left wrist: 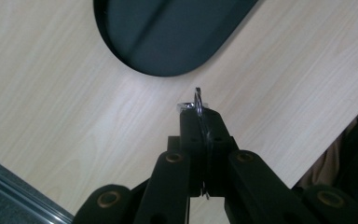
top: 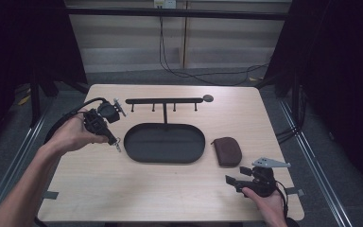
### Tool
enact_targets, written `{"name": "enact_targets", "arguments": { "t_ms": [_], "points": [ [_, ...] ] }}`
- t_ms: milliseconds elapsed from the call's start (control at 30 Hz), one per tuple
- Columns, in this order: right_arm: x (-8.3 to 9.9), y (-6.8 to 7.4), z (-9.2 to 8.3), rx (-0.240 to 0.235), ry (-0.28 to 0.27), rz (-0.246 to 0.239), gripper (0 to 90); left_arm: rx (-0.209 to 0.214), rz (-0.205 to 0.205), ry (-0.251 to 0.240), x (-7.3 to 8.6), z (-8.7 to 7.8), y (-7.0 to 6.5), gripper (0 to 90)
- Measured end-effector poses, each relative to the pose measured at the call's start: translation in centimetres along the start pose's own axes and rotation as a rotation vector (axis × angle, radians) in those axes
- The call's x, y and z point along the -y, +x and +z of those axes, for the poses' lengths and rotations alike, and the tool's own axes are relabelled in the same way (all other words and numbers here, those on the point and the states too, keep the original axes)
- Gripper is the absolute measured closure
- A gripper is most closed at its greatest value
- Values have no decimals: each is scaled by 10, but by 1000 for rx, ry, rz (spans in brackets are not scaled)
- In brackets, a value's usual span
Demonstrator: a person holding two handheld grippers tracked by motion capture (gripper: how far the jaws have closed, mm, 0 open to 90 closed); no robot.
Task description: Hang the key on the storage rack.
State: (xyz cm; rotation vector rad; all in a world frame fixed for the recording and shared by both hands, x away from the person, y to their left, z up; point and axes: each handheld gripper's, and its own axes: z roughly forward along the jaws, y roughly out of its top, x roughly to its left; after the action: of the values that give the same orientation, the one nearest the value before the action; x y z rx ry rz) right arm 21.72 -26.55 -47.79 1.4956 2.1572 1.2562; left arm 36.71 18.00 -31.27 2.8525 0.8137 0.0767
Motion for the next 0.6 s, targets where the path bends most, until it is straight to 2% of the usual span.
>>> {"name": "enact_targets", "arguments": {
  "t_ms": [300,433,500,533,600],
  "points": [
    [0,0,0,-3,0,-3,226,-20,25,17,-15,-15,5,894],
    [0,0,0,-2,0,-2,225,-17,12,1,-22,-20,10,893],
    [0,0,0,-4,0,-3,225,-12,22,9,-24,-22,12,894],
    [0,0,0,-4,0,-2,224,-15,9,5,-25,-23,13,894],
    [0,0,1,-4,1,-1,223,-12,11,12,-28,-24,15,893]
  ]
}}
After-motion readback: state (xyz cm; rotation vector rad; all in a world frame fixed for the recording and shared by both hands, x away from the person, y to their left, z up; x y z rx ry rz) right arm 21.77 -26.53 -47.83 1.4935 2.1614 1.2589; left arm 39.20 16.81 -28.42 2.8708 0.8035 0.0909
